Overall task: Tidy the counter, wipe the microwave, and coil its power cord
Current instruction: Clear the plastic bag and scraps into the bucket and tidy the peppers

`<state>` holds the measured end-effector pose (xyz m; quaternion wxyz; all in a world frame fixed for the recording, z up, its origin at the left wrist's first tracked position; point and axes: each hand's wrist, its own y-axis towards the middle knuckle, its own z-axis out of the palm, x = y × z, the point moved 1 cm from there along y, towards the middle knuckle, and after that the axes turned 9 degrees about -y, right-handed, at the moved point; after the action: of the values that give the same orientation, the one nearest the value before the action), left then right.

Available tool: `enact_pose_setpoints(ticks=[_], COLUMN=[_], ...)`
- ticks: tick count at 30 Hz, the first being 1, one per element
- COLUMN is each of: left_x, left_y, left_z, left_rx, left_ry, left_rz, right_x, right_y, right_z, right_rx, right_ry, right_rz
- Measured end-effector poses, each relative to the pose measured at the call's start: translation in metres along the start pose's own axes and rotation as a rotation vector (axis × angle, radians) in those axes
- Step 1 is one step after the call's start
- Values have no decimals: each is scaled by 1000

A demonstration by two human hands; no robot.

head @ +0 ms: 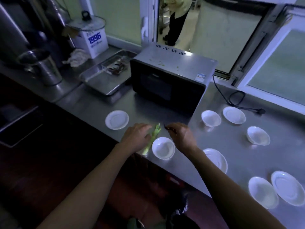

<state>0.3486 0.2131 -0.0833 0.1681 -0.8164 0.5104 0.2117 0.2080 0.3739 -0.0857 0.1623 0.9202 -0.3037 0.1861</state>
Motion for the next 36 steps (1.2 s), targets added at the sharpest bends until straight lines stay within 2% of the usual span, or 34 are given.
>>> enact_pose_setpoints(ticks=[10,17,21,29,36], left_x=[104,169,207,274,304], left_y=[-79,-97,-75,9,81], left_z=[-59,-86,-101,-121,-146], left_rx=[-158,-172,-174,-78,-46], left_ry=[-44,-2,-7,-42,-44], left_rz=[-249,-392,-431,-447,-447], right_x=[124,189,206,194,185], right_y=[34,82,122,221,294], right_z=[55,107,135,185,201], right_rx=[135,202,205,319,296], right_ry=[18,38,51,88,106], right_rz=[-236,-355,-379,-249,-189])
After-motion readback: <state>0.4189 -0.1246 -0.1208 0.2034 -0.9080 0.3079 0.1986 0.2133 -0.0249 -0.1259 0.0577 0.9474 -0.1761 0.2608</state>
